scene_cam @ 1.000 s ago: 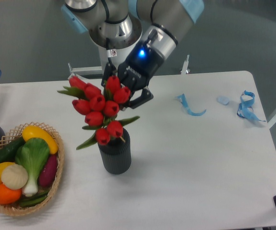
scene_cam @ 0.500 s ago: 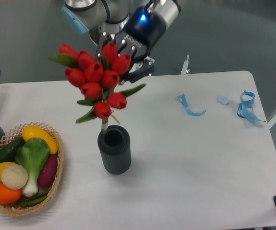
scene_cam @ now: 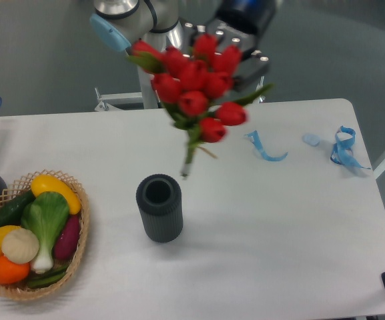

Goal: Pick up the flowers from the vase
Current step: 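Lift the gripped tulips up out of the black vase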

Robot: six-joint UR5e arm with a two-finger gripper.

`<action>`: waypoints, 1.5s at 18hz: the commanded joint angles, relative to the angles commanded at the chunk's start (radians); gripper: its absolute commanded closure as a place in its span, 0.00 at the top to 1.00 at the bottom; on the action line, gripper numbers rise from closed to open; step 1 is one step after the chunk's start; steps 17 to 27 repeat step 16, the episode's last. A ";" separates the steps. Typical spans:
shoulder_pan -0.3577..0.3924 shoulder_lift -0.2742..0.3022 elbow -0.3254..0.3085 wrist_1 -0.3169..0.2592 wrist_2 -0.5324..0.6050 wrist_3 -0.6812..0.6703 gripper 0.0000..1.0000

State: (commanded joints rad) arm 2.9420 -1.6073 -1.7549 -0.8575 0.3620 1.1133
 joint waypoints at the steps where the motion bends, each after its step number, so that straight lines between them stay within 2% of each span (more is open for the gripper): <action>1: 0.017 -0.023 0.003 0.002 0.000 0.034 0.41; 5: 0.046 -0.101 0.032 0.002 0.002 0.117 0.41; 7: 0.049 -0.118 0.040 0.002 0.006 0.147 0.41; 13: 0.051 -0.140 0.025 0.003 0.009 0.175 0.41; 27: 0.052 -0.137 0.026 0.002 0.008 0.172 0.41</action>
